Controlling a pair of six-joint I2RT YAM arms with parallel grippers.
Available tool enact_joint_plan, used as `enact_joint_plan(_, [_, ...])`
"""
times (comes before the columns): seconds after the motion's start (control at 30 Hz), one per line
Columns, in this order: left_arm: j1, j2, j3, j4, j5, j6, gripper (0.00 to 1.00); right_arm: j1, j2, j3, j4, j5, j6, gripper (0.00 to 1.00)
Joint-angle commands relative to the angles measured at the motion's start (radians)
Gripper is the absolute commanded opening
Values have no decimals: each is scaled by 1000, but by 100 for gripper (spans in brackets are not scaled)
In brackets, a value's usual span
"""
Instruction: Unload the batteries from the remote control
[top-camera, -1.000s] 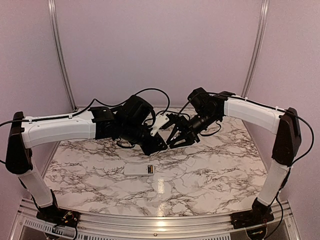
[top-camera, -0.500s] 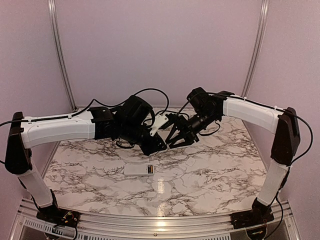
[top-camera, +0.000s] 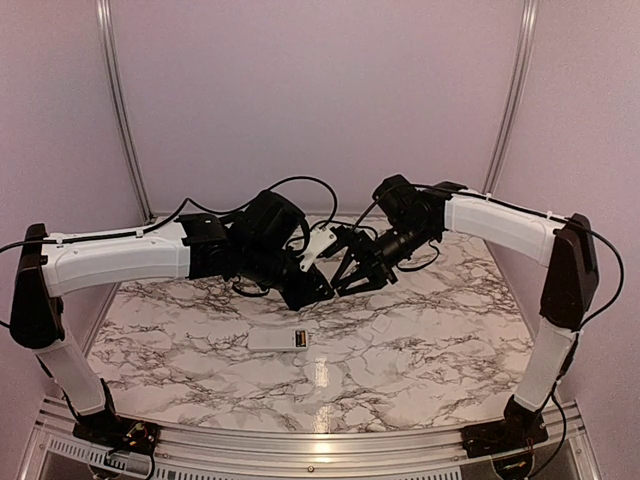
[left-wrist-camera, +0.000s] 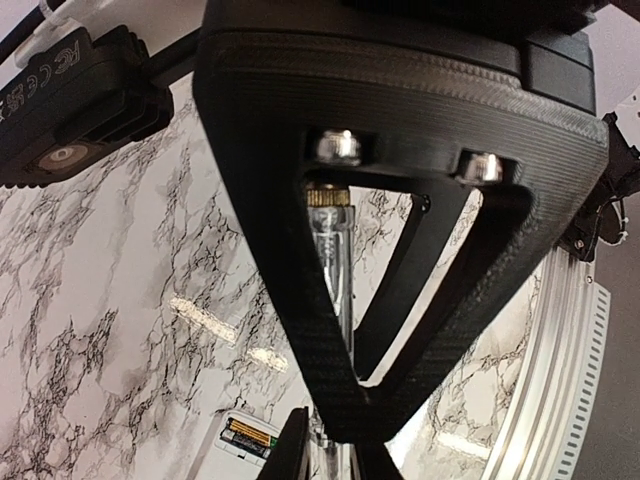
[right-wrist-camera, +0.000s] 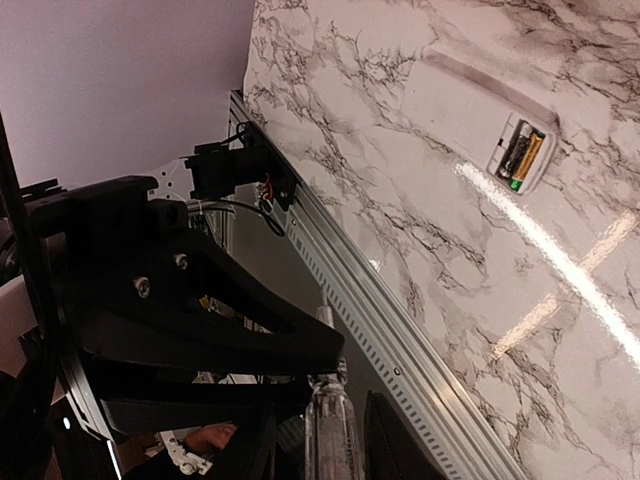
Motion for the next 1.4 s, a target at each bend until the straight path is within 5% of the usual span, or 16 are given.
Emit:
enact_joint_plan(0.0, [1,-18,-10,27,14,-1,0,4,28,37,-8,6,-23,30])
enact_joint_plan(0.23, [2,-13,-12,31,21,-1,0,-3,34,35,3,-5,-25,25])
enact_joint_plan(0.63, [3,-4,-20,54,13,-1,2,-10,39,24,6,-31,-31,0])
enact_joint_plan(0.9, [3,-40,-38,29,-72,-56,39,-20,25,51,-5,48,-53,0])
enact_joint_plan(1.1, [3,-140,-178,52,-184,-55,57,-36,-21,25,35,128,-38,0])
enact_joint_plan(1.2, [3,-191,-228,53,-250,-35,74,-47,-39,22,43,177,-39,0])
enact_joint_plan(1.27, [4,-216,-265,61,-345,-40,95,-55,-50,19,45,209,-42,0])
enact_joint_plan(1.37, [22,-259,-336,109,-388,-23,99,-66,-72,-2,60,231,-47,0])
